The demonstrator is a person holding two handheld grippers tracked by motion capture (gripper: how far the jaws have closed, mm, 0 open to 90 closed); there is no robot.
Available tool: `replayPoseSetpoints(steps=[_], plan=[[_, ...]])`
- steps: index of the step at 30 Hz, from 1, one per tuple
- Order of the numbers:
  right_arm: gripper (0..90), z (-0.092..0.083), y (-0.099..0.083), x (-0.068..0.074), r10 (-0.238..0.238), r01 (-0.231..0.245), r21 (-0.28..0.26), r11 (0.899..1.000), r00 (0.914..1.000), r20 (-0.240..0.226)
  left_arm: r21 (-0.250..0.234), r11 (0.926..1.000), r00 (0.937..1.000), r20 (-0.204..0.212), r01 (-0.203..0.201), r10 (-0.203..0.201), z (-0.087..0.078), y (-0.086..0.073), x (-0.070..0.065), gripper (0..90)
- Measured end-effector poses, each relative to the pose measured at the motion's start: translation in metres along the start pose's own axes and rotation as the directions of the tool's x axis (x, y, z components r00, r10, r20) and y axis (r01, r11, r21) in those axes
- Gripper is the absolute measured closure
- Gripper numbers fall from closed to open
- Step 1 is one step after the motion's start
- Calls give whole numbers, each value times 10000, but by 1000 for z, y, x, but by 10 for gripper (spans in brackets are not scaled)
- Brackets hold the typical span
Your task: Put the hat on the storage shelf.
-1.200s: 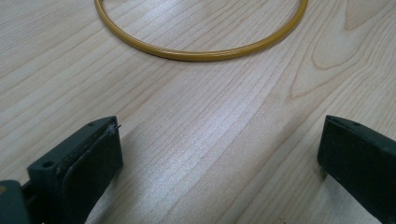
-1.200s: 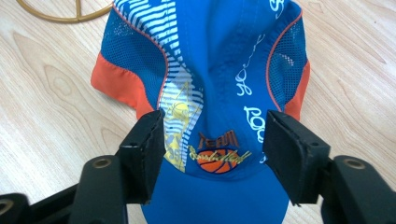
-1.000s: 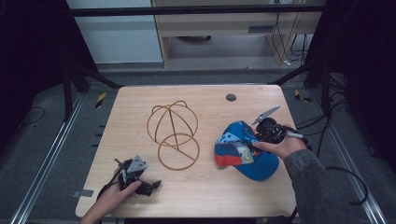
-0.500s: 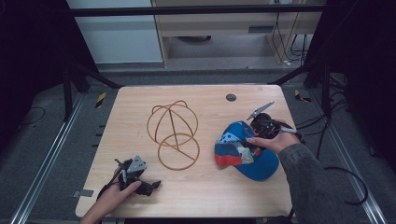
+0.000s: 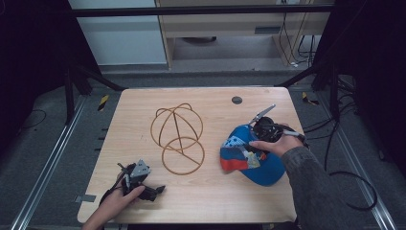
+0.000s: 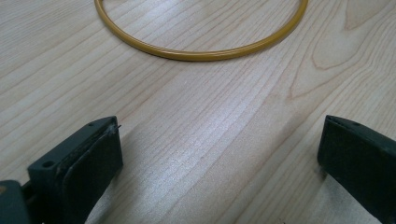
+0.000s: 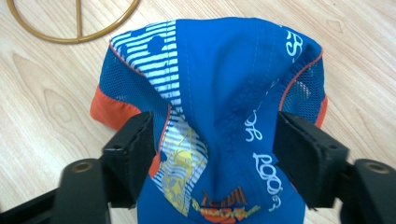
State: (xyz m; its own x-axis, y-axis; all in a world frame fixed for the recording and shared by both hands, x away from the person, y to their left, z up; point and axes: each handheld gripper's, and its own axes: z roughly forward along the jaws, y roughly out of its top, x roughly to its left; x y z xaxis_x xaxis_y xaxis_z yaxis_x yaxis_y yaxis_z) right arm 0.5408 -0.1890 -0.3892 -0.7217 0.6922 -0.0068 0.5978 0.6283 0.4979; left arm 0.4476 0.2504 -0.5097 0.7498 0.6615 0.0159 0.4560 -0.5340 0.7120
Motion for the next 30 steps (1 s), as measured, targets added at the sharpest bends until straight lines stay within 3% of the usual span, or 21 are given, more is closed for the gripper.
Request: replayPoseSetpoints(steps=[3,9,14,16,26,30], plan=[[387,8,-1,0,-55,56,241,9997,10000,-40,6,10000,10000,-4,-2,2,0,0,0,0],[500,24,-11,-2,289,-274,626,9977,9993,-235,79,9999,10000,2,-85,85,-1,0,1,0],[835,28,-14,-5,313,-272,760,9967,9981,-534,78,9999,10000,6,-90,90,0,0,1,0],[889,25,-15,-6,395,-350,692,9970,9971,-646,76,9999,10000,5,-86,86,0,0,1,0],[898,-3,-13,-5,256,-244,191,9995,9977,-632,73,9999,10000,27,-81,81,0,0,1,0],[898,-29,-6,-2,-1,-6,-143,9999,9989,-467,-4,10000,10000,-6,-21,21,0,0,0,0]])
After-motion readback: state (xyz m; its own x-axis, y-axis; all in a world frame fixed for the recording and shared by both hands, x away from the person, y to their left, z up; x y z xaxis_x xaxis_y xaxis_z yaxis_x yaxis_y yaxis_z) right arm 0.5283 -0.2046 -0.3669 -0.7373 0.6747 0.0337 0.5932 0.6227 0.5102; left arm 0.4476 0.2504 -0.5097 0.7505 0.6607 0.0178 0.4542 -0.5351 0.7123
